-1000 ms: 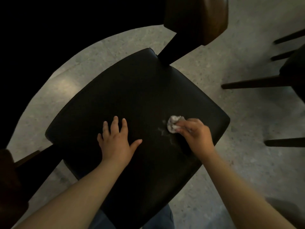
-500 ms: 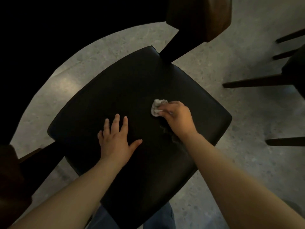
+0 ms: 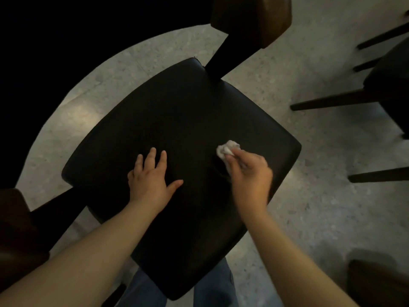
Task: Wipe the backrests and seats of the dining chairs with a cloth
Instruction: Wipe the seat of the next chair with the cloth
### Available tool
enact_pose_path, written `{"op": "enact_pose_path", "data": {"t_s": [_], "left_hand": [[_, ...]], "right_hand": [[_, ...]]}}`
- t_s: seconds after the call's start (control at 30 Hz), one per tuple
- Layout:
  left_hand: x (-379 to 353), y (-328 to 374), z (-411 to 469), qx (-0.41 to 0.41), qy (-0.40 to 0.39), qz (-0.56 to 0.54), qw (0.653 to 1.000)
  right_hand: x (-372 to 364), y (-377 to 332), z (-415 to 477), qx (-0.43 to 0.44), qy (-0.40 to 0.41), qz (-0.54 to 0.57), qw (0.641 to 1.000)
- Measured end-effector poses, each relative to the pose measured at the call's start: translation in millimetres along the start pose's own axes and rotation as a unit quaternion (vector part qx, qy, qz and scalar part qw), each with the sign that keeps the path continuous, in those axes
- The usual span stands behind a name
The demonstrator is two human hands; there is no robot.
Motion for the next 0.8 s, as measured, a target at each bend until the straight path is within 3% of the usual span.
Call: {"op": "enact_pose_path", "data": {"t_s": [0.13,0.27,0.4,0.53,0.6,0.8], "left_hand": [[2,-11,-1,-0.042,0.012,-0.008,0.999],[1,-19,0,-0.064,0.016,0.025,0.998],[3,-18,-1,-0.07,0.003,0.042,0.997],[6,-13,-4,-0.063,0.001,0.055,0.997],[6,-13,-4,-0.061,-0.001,0.058,0.996],[5,-16,-2,-0.067,0.014,0.059,0.996]], "right_hand": [[-48,-8,-4,-0.032,0.028,-0.003,0.999],[-83,-2,-6,-0.009,-0.044,-0.065,0.997],[-64,11,-15,0.035,-0.078,-0.139,0.987],[-14,39,-41,-0.08,0.046,-0.15,0.984],[-15,35,-48,-0.097,0.083,-0.122,0.984],[-85,-8,-23,0.013,-0.033,-0.139,0.99]]}}
Point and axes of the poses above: each hand's wrist, its own z-axis towards the middle knuckle, its own x-axis out of the back of the hand, y = z × x, the point moved 7 cm from there along z, towards the middle knuckle, and after that the axes turned 9 degrees about x, right-handed, at the moved point
